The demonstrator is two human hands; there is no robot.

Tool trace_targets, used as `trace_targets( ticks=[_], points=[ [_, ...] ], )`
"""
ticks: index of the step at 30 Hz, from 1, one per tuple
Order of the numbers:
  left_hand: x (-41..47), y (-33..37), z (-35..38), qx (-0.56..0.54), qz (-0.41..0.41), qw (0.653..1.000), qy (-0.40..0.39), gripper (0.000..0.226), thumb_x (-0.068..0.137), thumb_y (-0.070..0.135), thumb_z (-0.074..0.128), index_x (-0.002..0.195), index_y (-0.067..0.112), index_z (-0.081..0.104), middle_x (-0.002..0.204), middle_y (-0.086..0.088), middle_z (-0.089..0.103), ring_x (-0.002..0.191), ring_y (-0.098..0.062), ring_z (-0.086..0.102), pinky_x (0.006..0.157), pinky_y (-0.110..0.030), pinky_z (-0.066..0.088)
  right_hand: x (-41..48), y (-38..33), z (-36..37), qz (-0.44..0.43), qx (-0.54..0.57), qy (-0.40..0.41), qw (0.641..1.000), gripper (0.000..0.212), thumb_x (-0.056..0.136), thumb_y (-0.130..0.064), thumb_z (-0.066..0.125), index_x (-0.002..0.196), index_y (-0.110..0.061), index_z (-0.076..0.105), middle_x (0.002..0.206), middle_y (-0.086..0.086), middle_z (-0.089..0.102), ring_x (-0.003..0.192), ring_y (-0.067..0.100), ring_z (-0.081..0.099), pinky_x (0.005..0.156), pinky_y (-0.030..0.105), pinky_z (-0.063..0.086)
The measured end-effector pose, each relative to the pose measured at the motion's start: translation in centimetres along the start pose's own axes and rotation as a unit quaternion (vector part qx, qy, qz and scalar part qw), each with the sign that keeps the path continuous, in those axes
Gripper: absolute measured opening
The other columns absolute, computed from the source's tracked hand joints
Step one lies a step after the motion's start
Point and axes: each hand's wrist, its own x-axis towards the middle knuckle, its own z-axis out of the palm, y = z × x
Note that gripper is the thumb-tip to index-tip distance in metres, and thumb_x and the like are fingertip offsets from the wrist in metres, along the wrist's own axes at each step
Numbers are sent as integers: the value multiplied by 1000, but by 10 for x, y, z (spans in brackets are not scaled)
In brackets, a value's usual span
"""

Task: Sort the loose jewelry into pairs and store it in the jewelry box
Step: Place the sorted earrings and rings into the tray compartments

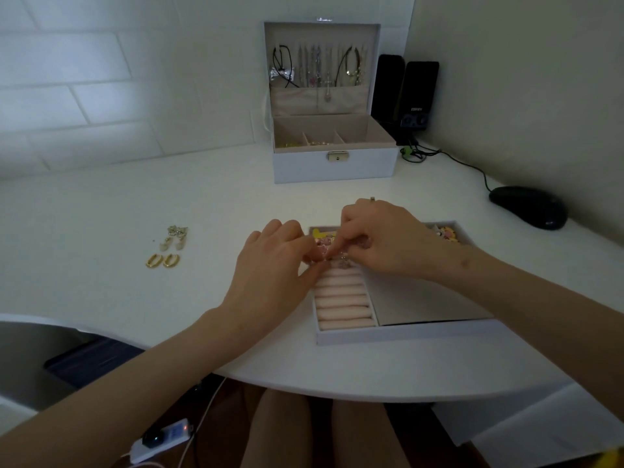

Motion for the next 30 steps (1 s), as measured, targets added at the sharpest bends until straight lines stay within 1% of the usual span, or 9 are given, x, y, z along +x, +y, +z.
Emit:
trace_targets(
  ticks=[2, 4, 10, 12, 15, 19, 21, 24, 30],
  points=[
    [-2, -2, -3, 5, 5, 1000, 6, 26, 80, 38, 49, 76, 20, 69, 74, 3, 57, 69, -19, 51, 57, -29, 34, -4, 1, 0, -25, -17, 13, 999, 30, 76, -23, 49, 88, -32, 75, 71, -10, 49, 70, 9, 39, 61, 12, 20],
    [-4, -3, -6, 15, 24, 999, 17, 30, 80, 30, 42, 81, 20, 70, 75, 2, 56, 68, -20, 50, 57, -29, 32, -6, 2, -1, -33, -26, 20, 999, 33, 76, -20, 49, 92, -31, 75, 71, -5, 53, 68, 10, 39, 60, 13, 21],
    [-10, -1, -6, 35, 94, 994, 34, 35, 76, 16, 40, 82, 22, 73, 78, 0, 59, 67, -23, 49, 57, -30, 32, -8, 3, 2, -75, -59, 24, 995, 41, 78, -28, 37, 89, -29, 76, 69, -2, 57, 65, 11, 41, 60, 17, 21],
    [-10, -1, -6, 36, 98, 994, 29, 35, 75, 16, 40, 84, 22, 73, 77, 0, 59, 67, -23, 49, 57, -31, 33, -7, 3, 4, -81, -80, 17, 993, 35, 78, -27, 42, 83, -27, 76, 68, -1, 58, 63, 13, 45, 61, 26, 28],
    [-11, -2, -5, 35, 95, 995, 21, 35, 75, 16, 41, 85, 22, 73, 79, 1, 59, 69, -22, 48, 58, -30, 32, -6, 3, 6, -91, -104, 23, 990, 26, 77, -22, 51, 82, -27, 76, 67, -1, 58, 62, 16, 50, 58, 30, 34],
    [-11, -2, -8, 34, 84, 995, 28, 37, 75, 15, 42, 95, 19, 72, 83, 0, 59, 71, -22, 48, 61, -28, 29, -15, 8, -5, -49, -54, 64, 995, 33, 77, -18, 51, 95, -31, 75, 69, -1, 58, 65, 11, 40, 60, 19, 24],
    [-10, -3, -8, 39, 86, 995, 27, 39, 74, 13, 41, 99, 19, 71, 85, -1, 59, 72, -21, 48, 62, -27, 28, -24, 9, -8, -45, -50, 64, 996, 34, 80, -23, 45, 96, -33, 74, 71, -2, 59, 66, 10, 39, 61, 16, 24],
    [-9, -2, -6, 39, 94, 995, 12, 41, 74, 15, 39, 99, 19, 71, 87, -3, 59, 73, -22, 48, 61, -29, 30, -34, 9, -5, -56, -82, 48, 994, 41, 79, -30, 36, 95, -35, 74, 72, -3, 60, 65, 11, 43, 60, 25, 31],
    [-7, -2, 0, 49, 84, 995, -10, 37, 73, 18, 40, 94, 18, 71, 87, -3, 57, 73, -23, 48, 59, -31, 37, -33, 10, -1, -19, -70, 31, 997, 39, 80, -19, 44, 102, -36, 71, 79, -1, 58, 70, 12, 43, 66, 29, 30]
  ],
)
